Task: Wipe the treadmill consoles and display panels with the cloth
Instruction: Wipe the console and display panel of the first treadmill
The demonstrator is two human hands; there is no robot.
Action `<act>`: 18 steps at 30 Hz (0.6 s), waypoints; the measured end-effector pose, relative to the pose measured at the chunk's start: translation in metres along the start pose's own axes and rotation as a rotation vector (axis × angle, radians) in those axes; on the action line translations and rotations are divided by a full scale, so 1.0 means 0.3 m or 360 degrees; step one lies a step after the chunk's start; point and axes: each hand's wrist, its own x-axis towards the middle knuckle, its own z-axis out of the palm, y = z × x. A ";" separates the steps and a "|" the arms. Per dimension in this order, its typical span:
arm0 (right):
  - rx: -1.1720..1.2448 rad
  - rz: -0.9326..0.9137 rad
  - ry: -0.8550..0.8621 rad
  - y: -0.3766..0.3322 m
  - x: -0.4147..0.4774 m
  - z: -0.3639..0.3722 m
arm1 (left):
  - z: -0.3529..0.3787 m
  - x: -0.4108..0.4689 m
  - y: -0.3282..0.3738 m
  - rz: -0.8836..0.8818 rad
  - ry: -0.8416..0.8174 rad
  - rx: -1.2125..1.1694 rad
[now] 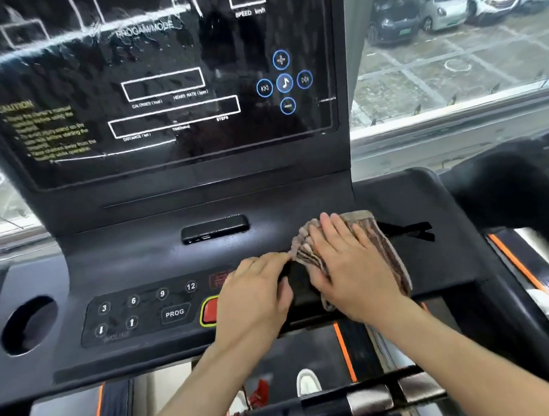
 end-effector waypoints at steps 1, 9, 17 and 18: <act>0.0011 -0.0085 0.0017 -0.064 0.006 0.024 | -0.009 -0.009 -0.005 -0.0051 0.0015 -0.0087; -0.0034 -0.0112 0.0164 -0.046 0.061 0.022 | -0.051 -0.027 -0.063 -0.0151 -0.0004 -0.0123; 0.0209 -0.0424 0.0268 -0.248 0.044 0.061 | -0.086 -0.087 -0.179 -0.0406 0.0143 -0.0144; 0.0199 -0.0476 0.0245 -0.231 0.040 0.059 | -0.096 -0.094 -0.195 -0.0427 0.0156 -0.0146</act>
